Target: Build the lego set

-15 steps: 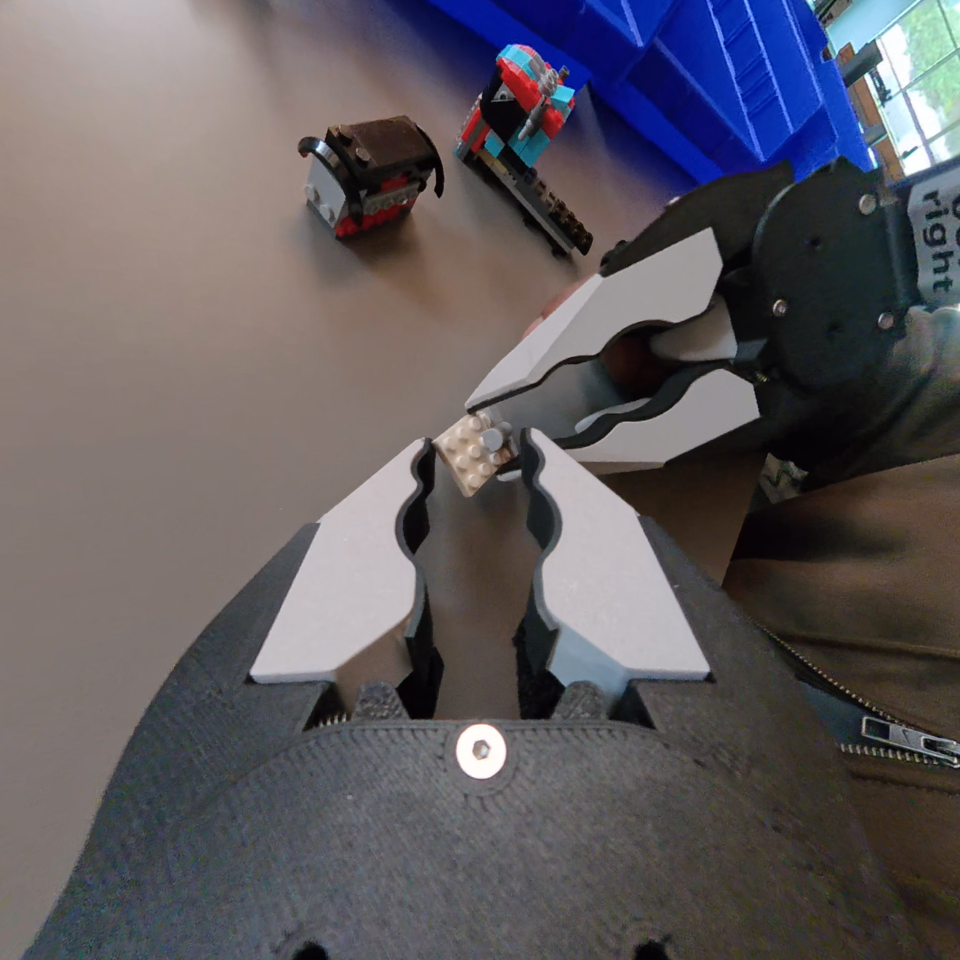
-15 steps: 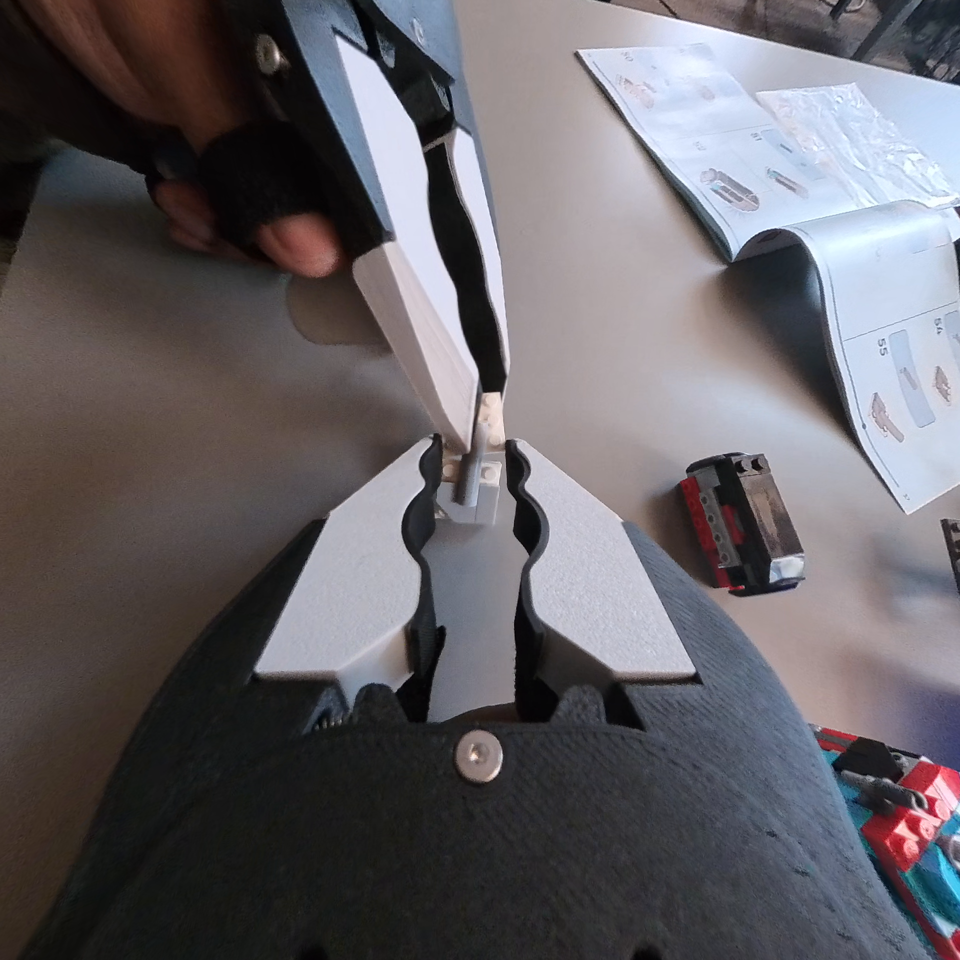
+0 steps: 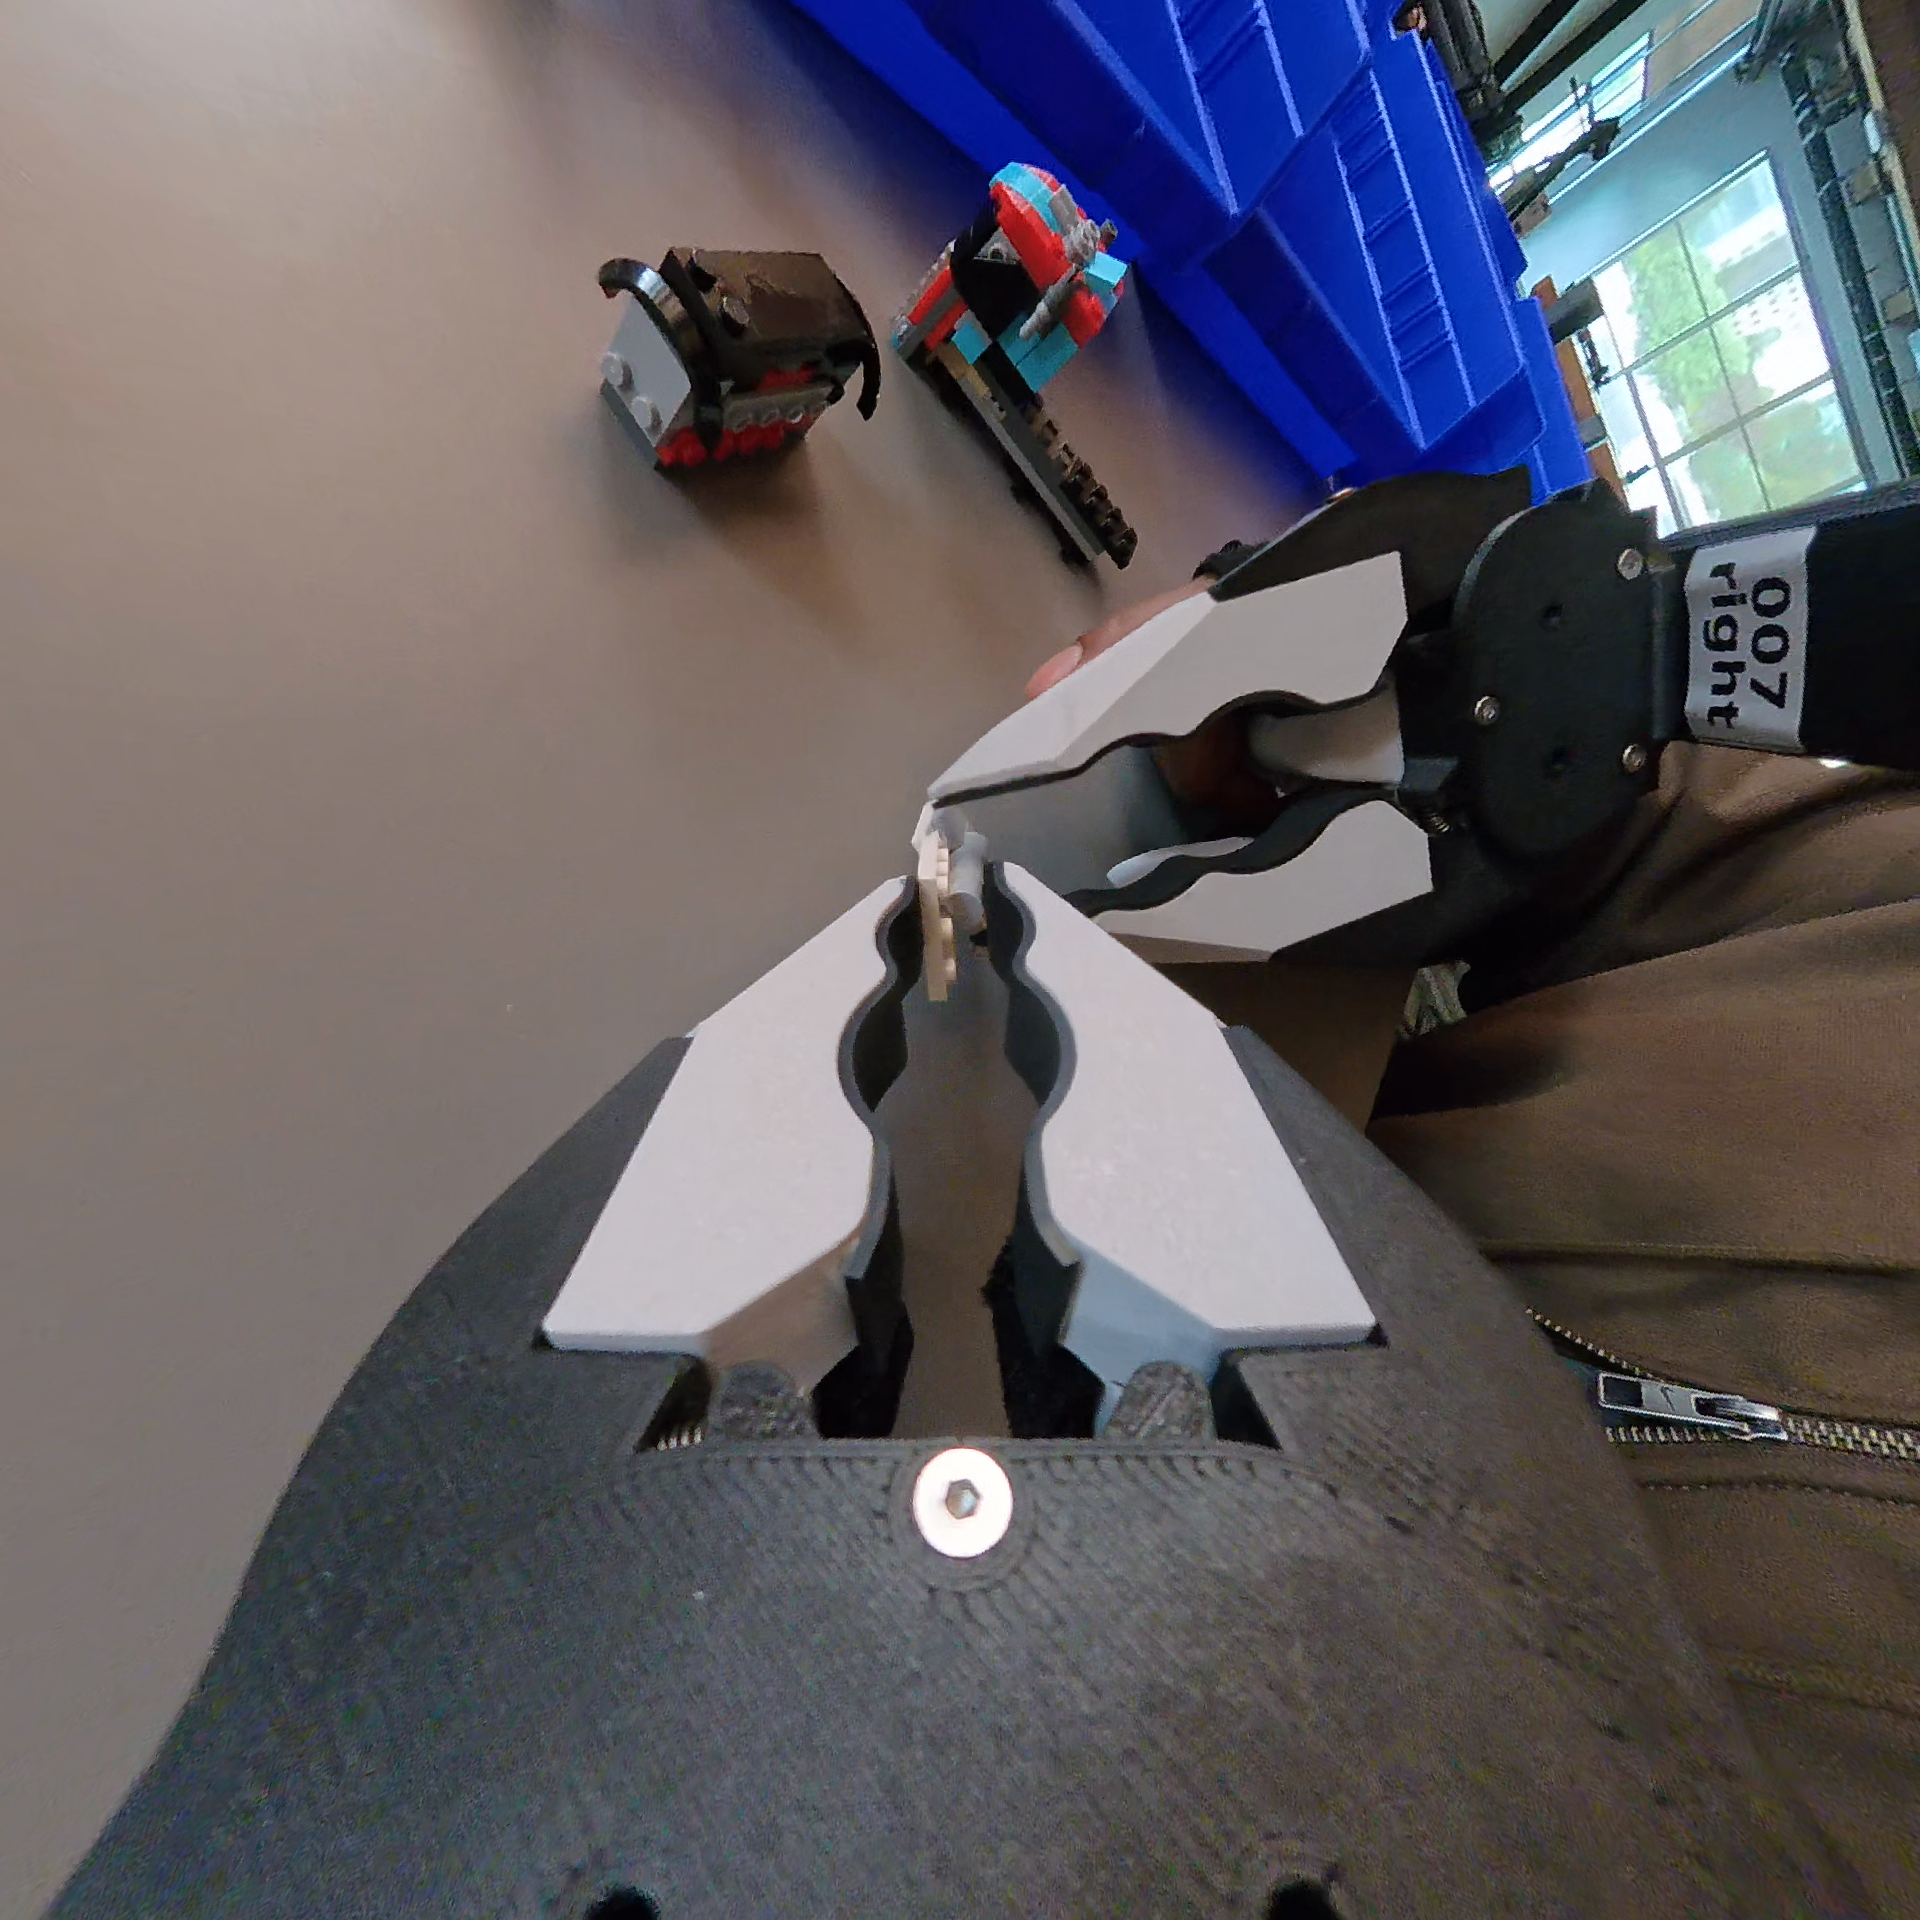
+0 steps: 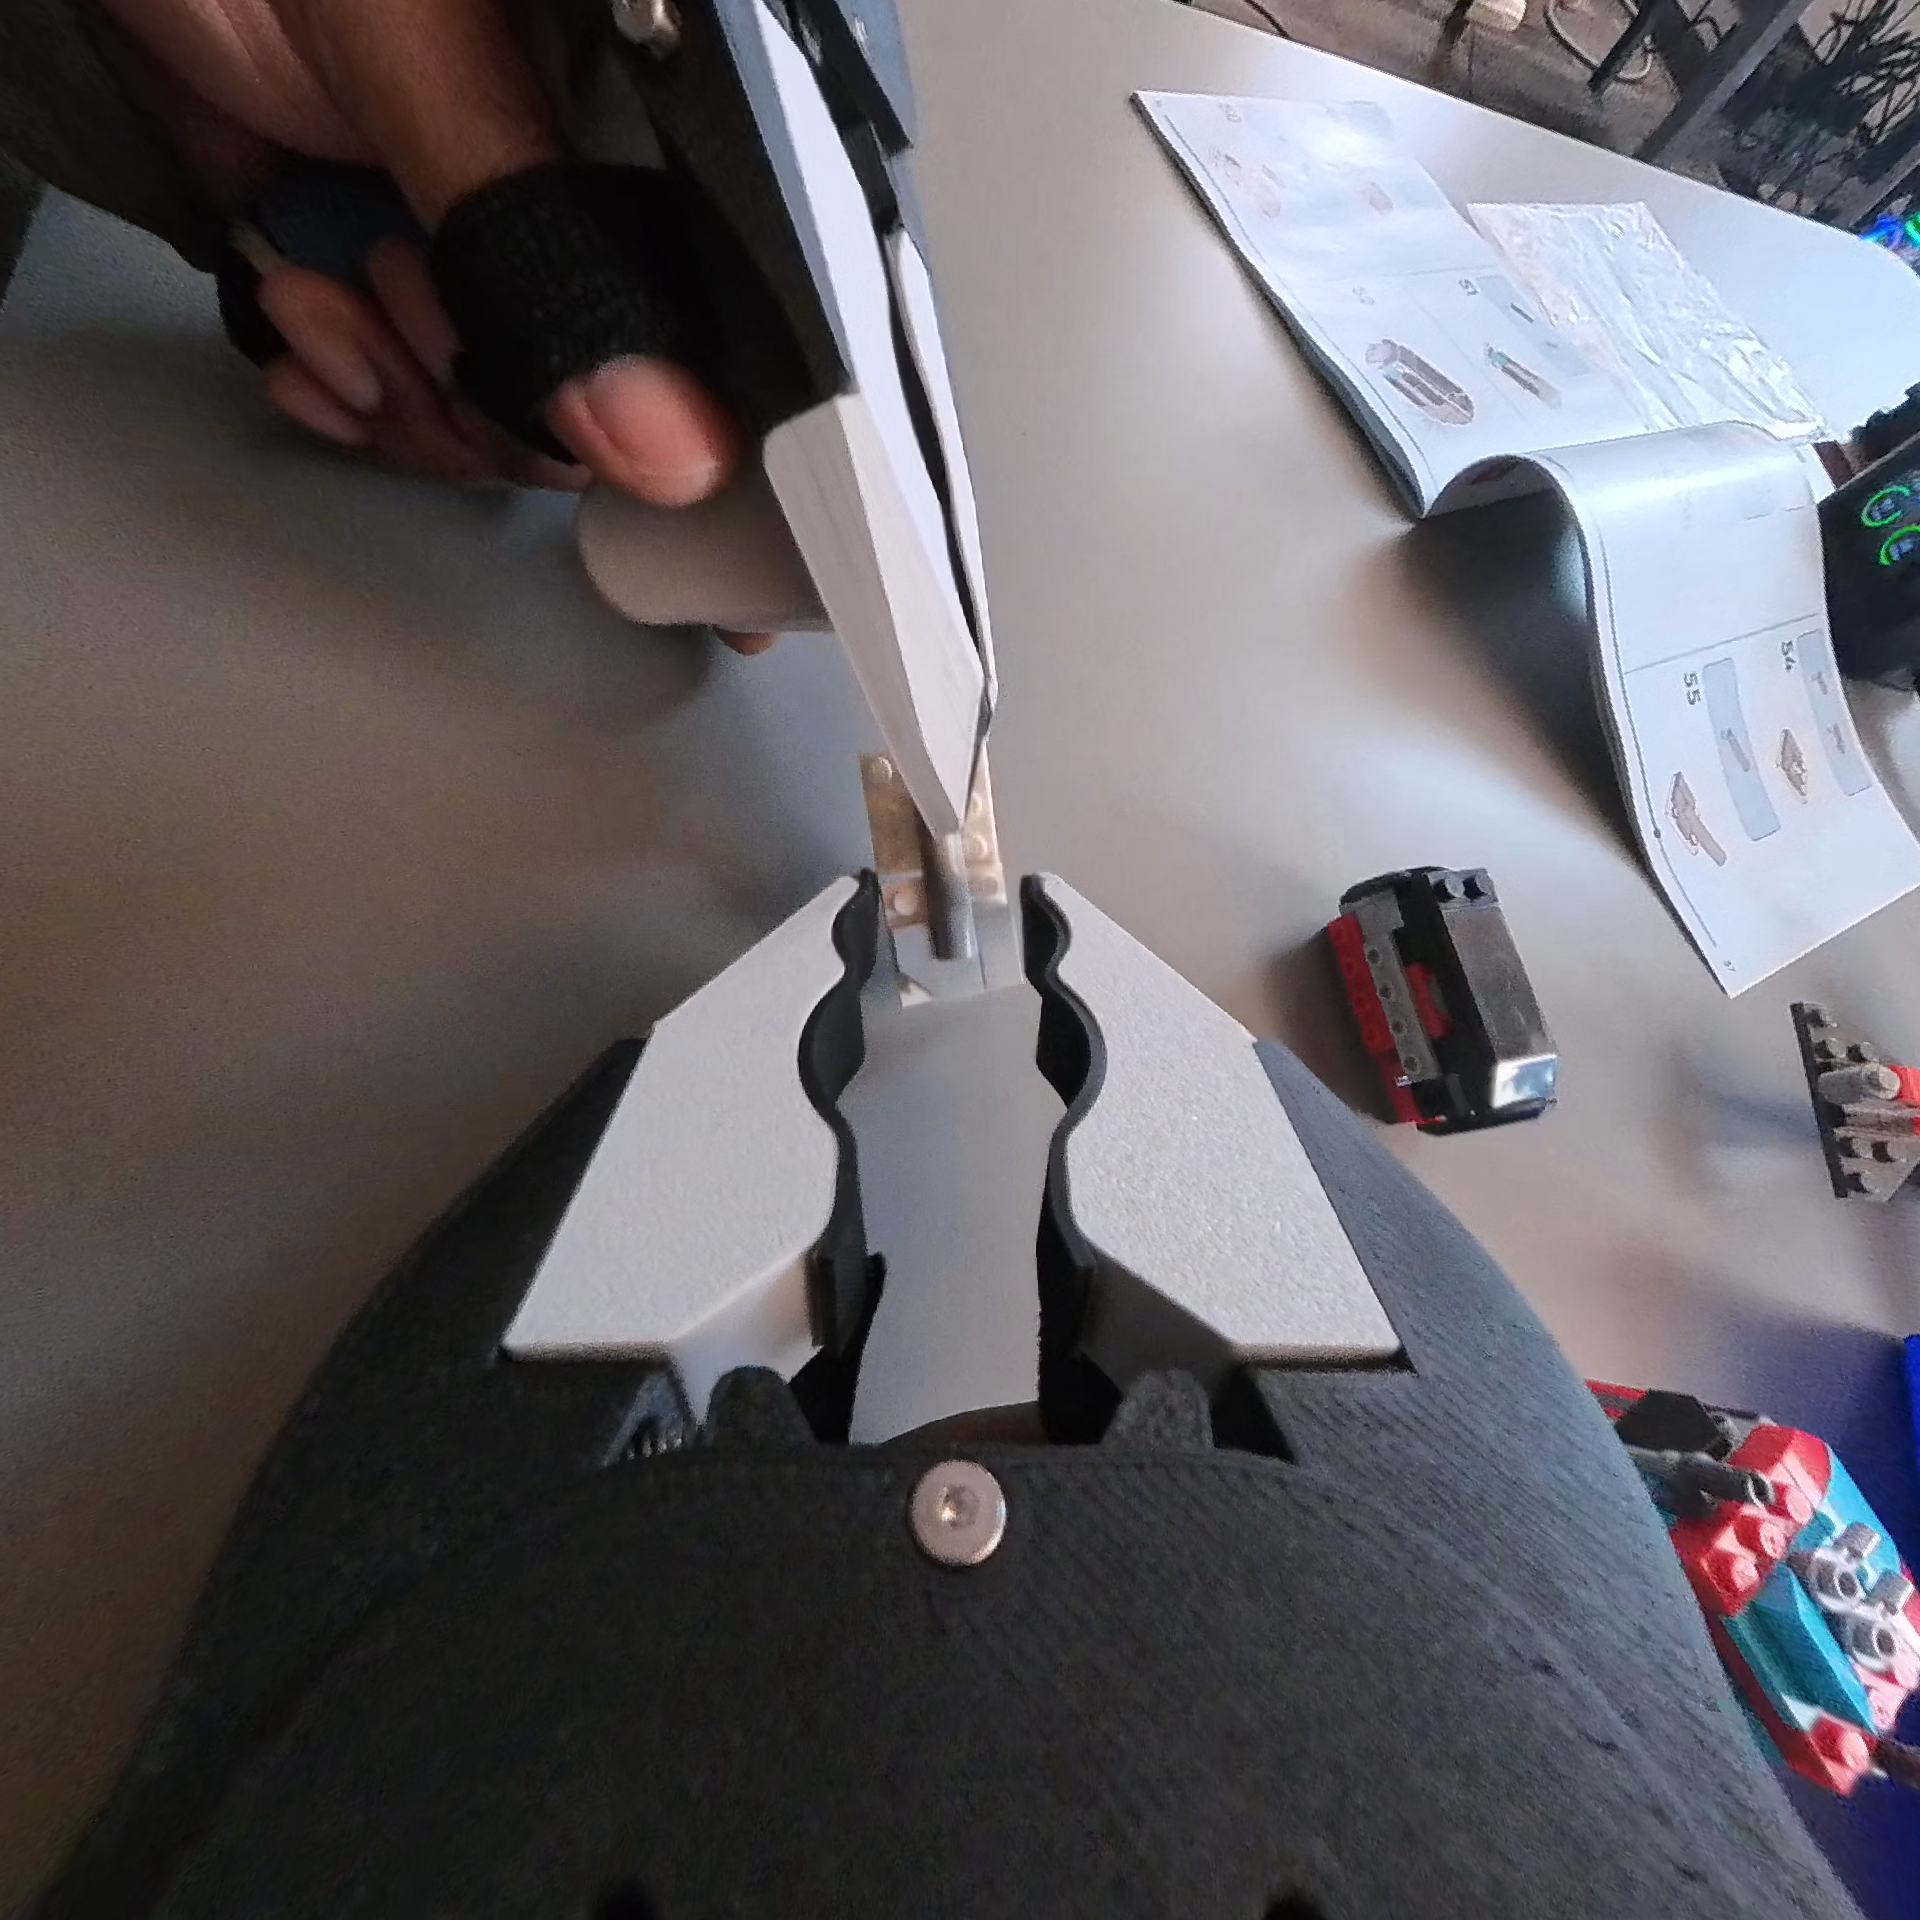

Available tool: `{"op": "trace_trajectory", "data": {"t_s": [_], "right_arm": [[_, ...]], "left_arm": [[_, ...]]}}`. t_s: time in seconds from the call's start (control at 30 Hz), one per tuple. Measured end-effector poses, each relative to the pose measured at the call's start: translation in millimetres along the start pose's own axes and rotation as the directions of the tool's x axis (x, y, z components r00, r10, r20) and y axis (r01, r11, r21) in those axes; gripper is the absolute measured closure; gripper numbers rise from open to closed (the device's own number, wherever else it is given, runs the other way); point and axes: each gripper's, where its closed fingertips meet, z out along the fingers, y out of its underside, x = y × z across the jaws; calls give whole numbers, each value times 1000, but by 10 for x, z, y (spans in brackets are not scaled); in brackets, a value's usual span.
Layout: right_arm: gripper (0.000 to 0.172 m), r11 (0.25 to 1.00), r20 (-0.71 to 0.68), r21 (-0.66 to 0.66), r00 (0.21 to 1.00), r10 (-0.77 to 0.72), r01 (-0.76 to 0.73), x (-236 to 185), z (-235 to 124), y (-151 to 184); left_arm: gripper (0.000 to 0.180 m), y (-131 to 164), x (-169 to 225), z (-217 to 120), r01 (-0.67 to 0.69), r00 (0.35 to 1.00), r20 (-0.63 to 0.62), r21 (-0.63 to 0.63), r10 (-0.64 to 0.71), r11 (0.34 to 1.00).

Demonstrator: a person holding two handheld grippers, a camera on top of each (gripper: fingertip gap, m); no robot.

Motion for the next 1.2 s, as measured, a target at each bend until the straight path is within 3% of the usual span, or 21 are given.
{"op": "trace_trajectory", "data": {"t_s": [0.23, 0.47, 0.7, 1.0, 1.2], "right_arm": [[130, 1000, 80, -4, 996, 31, -30, -26, -39, 44], [124, 975, 222, 60, 955, 196, -215, 15, -147, -44], [118, 848, 412, 149, 812, 414, -508, 68, -334, -264], [126, 671, 621, 184, 614, 488, -719, 34, -496, -533], [145, 649, 643, 220, 609, 465, -728, 41, -555, -583]], "left_arm": [[169, -9, 23, -17, -1, 1000, -15, 15, 2, 1000], [169, -72, 131, -87, -36, 994, -101, 59, 42, 998], [169, -230, 307, -241, -139, 966, -192, 179, 173, 974], [169, -341, 531, -296, -232, 910, -278, 271, 307, 934], [169, -358, 660, -328, -270, 878, -306, 321, 369, 908]]}}
